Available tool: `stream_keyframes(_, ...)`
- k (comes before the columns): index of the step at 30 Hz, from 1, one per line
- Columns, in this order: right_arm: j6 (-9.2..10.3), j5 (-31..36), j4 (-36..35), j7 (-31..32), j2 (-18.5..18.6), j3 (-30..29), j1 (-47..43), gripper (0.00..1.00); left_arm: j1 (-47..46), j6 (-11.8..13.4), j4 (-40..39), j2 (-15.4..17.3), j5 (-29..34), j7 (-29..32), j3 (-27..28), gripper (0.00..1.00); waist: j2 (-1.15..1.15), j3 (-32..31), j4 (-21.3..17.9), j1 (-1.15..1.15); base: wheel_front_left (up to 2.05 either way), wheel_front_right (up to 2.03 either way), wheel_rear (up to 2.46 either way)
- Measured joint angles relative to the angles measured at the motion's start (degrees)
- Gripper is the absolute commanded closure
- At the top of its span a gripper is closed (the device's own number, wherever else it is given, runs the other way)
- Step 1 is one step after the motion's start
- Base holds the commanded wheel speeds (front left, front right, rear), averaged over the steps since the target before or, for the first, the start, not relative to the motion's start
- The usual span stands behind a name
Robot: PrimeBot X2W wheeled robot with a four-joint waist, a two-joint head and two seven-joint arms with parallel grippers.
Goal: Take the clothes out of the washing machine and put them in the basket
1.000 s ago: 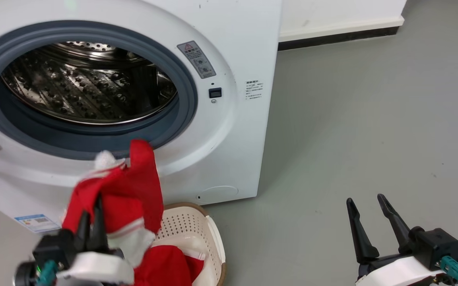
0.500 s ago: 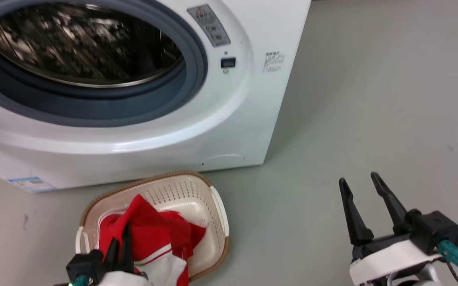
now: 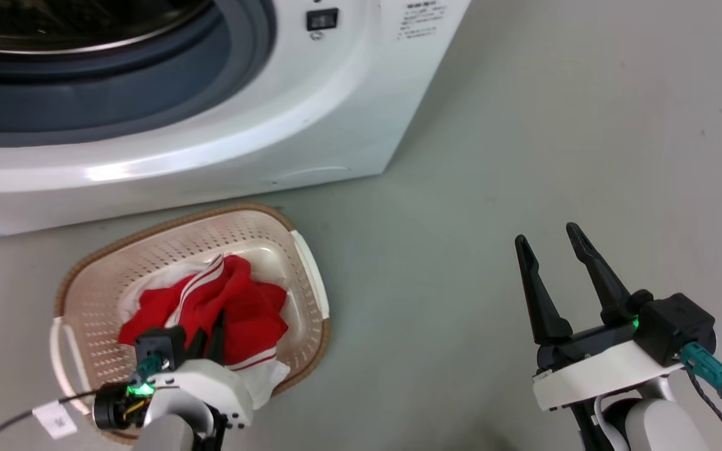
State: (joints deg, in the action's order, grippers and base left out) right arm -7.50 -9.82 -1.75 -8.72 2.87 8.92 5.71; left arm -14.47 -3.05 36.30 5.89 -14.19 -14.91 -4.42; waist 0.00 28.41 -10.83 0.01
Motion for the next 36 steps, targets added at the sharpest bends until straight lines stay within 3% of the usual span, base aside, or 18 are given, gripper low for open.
stream_keyframes(11,0.0,-2.88,2.9,-3.18,0.04,2.77,3.27,0.0,-11.77,0.52,17.71,3.34,-0.57,-0.15,2.83,1.0,0.0,7.39,-5.97,0.0,0.0,0.0,0.0)
stream_keyframes(21,0.0,-4.32,5.57,-4.88,0.03,3.86,4.43,0.0,-15.74,2.15,29.48,5.9,-3.49,-0.15,5.95,1.0,0.0,10.25,-10.17,0.0,0.0,0.0,0.0)
stream_keyframes(23,0.0,-4.32,6.14,-4.97,0.03,3.74,4.49,0.0,-15.91,2.05,30.65,5.79,-4.15,-0.15,6.35,0.55,0.0,9.68,-10.2,-0.01,0.0,0.0,0.0)
stream_keyframes(24,0.0,-4.32,6.34,-5.08,0.03,3.58,4.52,0.0,-15.95,2.05,30.83,5.7,-4.15,-0.15,6.34,0.0,0.0,9.32,-10.13,0.0,0.0,0.0,0.0)
stream_keyframes(28,0.0,-3.38,7.19,-5.37,0.01,2.65,4.55,0.0,-15.35,2.05,29.24,4.67,-4.05,-0.14,6.37,0.0,0.0,6.79,-9.53,-0.01,0.0,0.0,0.0)
stream_keyframes(36,0.0,-0.7,7.15,-3.8,0.01,-0.71,2.24,0.0,-7.14,2.04,15.46,1.85,-2.26,-0.14,8.45,0.0,0.0,-1.8,-6.84,-0.01,0.0,0.0,0.0)
